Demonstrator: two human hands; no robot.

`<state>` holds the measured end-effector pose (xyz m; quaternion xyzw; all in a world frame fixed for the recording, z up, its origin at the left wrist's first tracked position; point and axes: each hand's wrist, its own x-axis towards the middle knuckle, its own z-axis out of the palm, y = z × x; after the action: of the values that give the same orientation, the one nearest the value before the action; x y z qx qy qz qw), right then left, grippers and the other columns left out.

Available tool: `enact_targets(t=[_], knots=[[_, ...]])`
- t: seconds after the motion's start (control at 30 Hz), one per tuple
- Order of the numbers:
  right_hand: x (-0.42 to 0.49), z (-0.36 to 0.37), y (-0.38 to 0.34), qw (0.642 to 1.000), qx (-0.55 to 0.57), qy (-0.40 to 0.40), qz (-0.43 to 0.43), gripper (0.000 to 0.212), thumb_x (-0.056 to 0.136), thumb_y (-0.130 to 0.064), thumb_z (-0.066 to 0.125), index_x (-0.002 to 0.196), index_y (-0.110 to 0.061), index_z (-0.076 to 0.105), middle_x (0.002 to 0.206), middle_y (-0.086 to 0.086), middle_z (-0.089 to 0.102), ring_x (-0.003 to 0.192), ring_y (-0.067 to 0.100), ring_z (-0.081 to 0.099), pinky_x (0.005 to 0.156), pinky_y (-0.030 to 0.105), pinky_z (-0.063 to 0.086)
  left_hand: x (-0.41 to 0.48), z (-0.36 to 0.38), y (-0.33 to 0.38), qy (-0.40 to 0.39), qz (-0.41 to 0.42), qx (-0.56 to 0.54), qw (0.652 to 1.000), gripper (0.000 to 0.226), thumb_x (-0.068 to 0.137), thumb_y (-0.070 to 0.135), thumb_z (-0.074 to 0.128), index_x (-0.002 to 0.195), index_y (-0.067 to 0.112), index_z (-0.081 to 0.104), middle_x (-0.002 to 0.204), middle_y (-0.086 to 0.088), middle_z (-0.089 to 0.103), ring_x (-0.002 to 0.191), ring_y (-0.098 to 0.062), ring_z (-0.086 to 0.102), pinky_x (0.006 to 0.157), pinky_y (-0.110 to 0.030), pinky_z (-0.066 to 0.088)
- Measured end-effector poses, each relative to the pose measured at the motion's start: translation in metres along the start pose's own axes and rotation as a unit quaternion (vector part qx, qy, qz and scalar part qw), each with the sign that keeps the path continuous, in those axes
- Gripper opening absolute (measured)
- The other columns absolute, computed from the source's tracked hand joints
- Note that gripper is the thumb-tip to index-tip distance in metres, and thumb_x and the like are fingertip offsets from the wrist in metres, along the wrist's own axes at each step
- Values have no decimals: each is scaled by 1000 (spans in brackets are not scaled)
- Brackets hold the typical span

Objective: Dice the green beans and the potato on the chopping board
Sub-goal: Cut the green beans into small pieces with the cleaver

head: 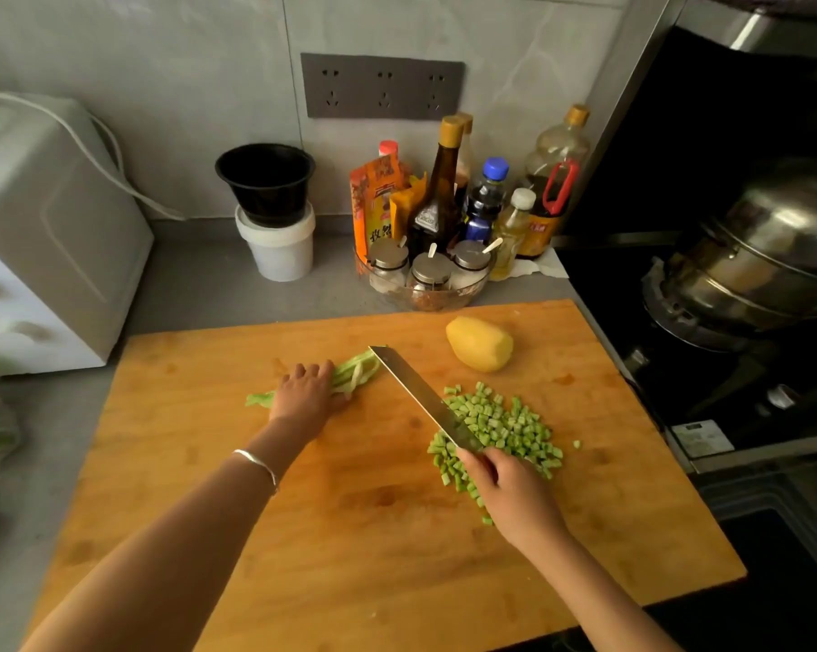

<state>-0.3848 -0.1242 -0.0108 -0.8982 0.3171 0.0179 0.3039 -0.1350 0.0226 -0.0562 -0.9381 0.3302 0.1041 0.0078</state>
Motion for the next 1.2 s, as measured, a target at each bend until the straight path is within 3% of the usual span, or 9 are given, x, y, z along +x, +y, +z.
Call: enact_targets(t=[0.33, 0.43, 0.53, 0.67, 0.73, 0.8, 0.87, 1.03, 1.2], knots=[[-4, 7, -2, 1000, 3, 13, -16, 38, 95, -57, 38, 74, -29, 54, 56, -4, 49, 49, 7, 44, 46, 23, 26, -53, 5, -29, -23, 34, -109, 993, 32, 97, 41, 47, 115, 15, 50, 112, -7, 59, 97, -32, 60, 73, -38, 46], [-6, 5, -6, 999, 32, 25, -23, 39, 90, -60, 36, 70, -31, 51, 55, -3, 49, 48, 6, 45, 45, 22, 26, -48, -4, -38, -15, 22, -125, 992, 27, 98, 33, 48, 117, 13, 51, 110, -12, 62, 98, -34, 60, 75, -38, 45], [-8, 4, -8, 998, 44, 36, -26, 40, 88, -61, 34, 69, -31, 51, 51, -6, 46, 45, 5, 42, 44, 21, 24, -42, -13, -41, 3, 12, -161, 987, 38, 100, 31, 43, 133, 14, 46, 122, -14, 59, 109, -33, 57, 84, -38, 47], [-9, 4, -8, 996, 56, 52, -35, 44, 85, -64, 33, 68, -29, 52, 48, -6, 43, 41, 5, 38, 44, 22, 23, -35, -11, -38, -82, 48, -70, 993, 47, 102, 31, 36, 147, 19, 31, 137, -10, 40, 124, -29, 39, 99, -37, 38], [-9, 6, -9, 996, 57, 52, -35, 45, 85, -64, 33, 69, -28, 54, 47, -7, 42, 40, 5, 37, 44, 21, 24, -37, -7, -34, -90, 47, -79, 992, 56, 97, 46, 42, 146, 21, 32, 137, -8, 38, 125, -28, 37, 100, -37, 36], [-9, 8, -9, 996, 59, 55, -35, 48, 85, -65, 32, 70, -26, 56, 47, -6, 42, 39, 5, 38, 44, 22, 24, -40, -2, -31, -66, 57, -76, 993, 72, 86, 59, 52, 143, 21, 33, 137, -6, 38, 126, -27, 37, 101, -36, 34], [-10, 10, -10, 996, 66, 56, -34, 49, 84, -65, 32, 68, -26, 55, 46, -5, 42, 39, 7, 38, 44, 24, 24, -43, 1, -27, -53, 76, -36, 995, 76, 83, 59, 58, 142, 21, 30, 138, -5, 36, 127, -26, 36, 100, -36, 34], [-13, 12, -13, 996, 73, 43, -23, 45, 87, -63, 35, 63, -27, 49, 45, -6, 38, 38, 6, 35, 46, 24, 24, -55, 13, -18, -19, 107, -69, 992, 65, 86, 54, 57, 138, 21, 36, 133, -4, 42, 121, -25, 41, 94, -37, 39], [-13, 12, -13, 996, 80, 43, -17, 46, 88, -61, 36, 65, -25, 52, 45, -6, 38, 38, 5, 36, 46, 24, 23, -63, 19, -15, 69, 130, -128, 981, 55, 86, 42, 63, 135, 22, 46, 134, 0, 44, 120, -24, 42, 95, -36, 38]])
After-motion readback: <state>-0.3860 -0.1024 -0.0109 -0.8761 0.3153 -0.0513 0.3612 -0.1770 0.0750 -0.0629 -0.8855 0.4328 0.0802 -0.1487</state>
